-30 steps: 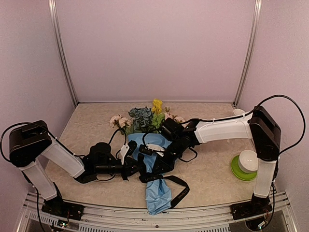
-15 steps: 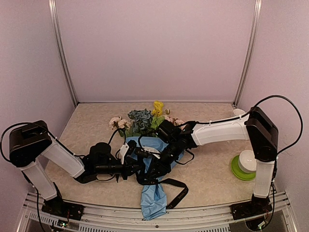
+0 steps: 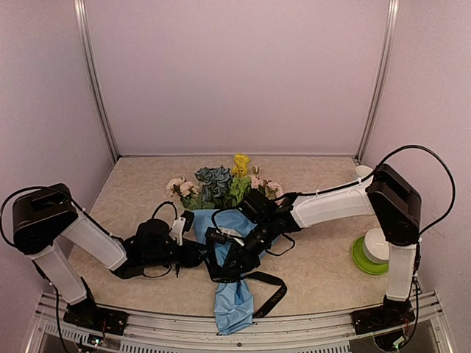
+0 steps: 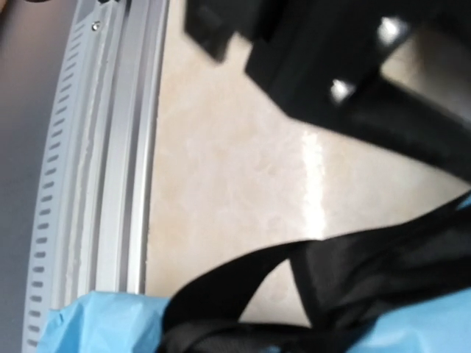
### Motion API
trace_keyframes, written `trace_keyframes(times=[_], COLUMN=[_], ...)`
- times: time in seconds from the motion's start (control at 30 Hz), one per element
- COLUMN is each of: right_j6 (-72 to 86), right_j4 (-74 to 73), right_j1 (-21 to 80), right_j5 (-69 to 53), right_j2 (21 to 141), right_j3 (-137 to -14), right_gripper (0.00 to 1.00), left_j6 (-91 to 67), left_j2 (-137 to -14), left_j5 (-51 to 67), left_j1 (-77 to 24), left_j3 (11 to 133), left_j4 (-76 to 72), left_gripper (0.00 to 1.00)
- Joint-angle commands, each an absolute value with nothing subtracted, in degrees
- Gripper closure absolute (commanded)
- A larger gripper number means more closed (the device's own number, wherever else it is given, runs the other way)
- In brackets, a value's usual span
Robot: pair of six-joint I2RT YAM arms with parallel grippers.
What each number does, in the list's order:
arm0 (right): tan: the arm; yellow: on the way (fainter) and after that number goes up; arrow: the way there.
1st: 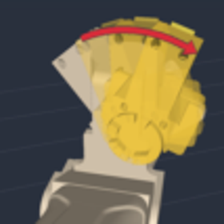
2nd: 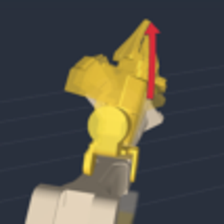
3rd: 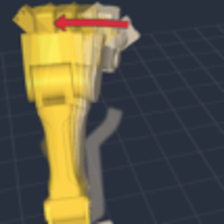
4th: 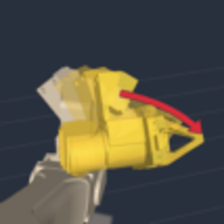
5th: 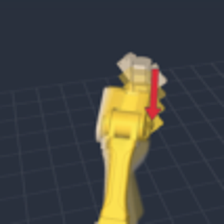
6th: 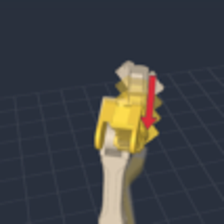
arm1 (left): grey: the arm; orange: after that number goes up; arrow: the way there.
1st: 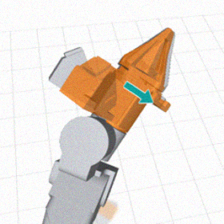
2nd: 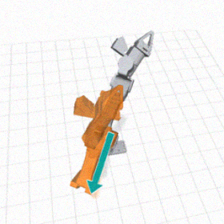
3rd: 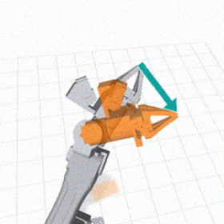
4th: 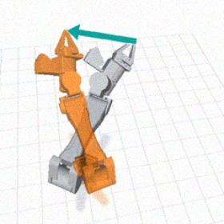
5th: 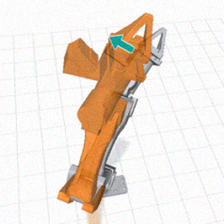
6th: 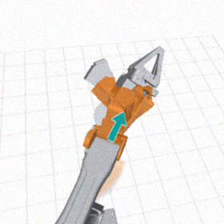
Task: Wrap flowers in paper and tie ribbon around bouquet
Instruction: Cross the half-tied ribbon at the center of the board.
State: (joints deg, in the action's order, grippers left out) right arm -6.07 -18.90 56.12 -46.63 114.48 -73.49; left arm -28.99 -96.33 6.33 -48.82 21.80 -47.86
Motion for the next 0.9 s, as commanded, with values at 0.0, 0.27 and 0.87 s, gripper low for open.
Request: trace_keyframes(times=[0.0,0.27,0.87], right_j6=[-5.02,-4.22,-4.57], right_j4=[-16.21,-14.24,-15.69], right_j1=[55.60,54.77,54.49], right_j5=[-49.41,-51.54,-52.42], right_j2=[115.18,114.37,114.59], right_j3=[-72.10,-71.38,-72.14], right_gripper=[0.76,0.79,0.78], left_j6=[-32.18,-23.55,-1.04], left_j2=[-90.21,-72.14,-74.39], left_j5=[-0.58,-4.82,-12.86], left_j1=[-47.86,-52.93,-76.49], left_j3=[19.40,13.62,18.95], left_j4=[-44.05,-44.14,-21.83], left_gripper=[0.44,0.46,0.90])
